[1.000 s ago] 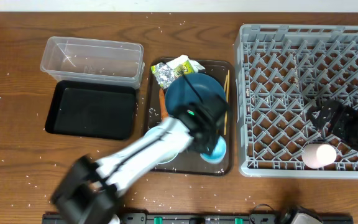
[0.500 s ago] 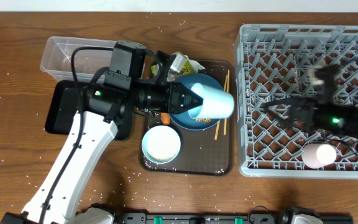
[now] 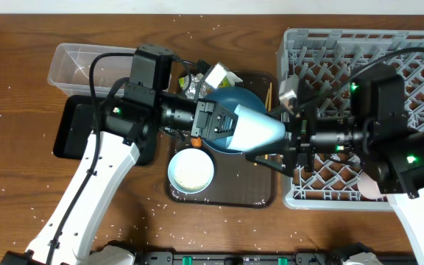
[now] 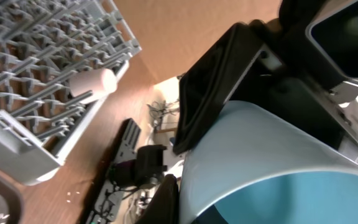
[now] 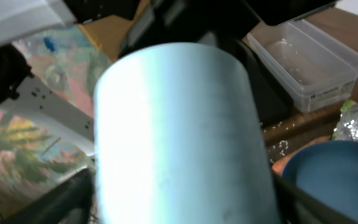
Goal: Sort waste into correct bins and load items into the dishwasher rack
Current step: 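Hand the light-blue cup from the left gripper to the right gripper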
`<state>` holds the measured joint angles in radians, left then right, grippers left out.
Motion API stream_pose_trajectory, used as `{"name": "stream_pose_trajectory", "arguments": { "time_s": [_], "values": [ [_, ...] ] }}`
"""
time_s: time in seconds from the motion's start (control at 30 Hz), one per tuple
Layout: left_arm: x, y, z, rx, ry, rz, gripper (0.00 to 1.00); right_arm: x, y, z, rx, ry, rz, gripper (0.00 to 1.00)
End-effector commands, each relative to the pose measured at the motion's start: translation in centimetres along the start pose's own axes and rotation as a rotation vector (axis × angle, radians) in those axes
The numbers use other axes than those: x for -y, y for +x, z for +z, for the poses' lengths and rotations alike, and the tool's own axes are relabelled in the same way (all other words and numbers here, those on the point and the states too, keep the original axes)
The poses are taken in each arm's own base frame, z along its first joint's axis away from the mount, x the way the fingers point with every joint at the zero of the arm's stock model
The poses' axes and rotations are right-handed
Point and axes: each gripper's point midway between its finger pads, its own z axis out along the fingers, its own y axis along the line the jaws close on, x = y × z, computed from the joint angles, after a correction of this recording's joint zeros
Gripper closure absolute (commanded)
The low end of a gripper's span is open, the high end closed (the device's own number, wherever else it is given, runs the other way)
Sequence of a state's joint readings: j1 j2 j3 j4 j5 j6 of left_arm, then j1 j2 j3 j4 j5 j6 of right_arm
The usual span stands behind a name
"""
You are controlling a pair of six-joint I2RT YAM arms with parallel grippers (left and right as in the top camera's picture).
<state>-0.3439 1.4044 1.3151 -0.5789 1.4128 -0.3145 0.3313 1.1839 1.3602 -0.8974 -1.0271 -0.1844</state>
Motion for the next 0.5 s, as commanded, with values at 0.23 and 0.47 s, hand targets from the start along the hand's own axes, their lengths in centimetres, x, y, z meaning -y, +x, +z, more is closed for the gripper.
{"name": "stream_pose_trajectory", "arguments": {
  "time_s": [0.23,0.47],
  "values": [
    [0.7,-0.1,0.0,-0.005,0.031,0.037,0.94,0.0,0.8,0.2,-0.038,0.029,0.012,0.31],
    [0.7,-0.2,0.0,-0.003,0.032,0.05,0.94,0.9,0.3,-1.1,-0.005,0.106,0.011,0.32]
  ]
}}
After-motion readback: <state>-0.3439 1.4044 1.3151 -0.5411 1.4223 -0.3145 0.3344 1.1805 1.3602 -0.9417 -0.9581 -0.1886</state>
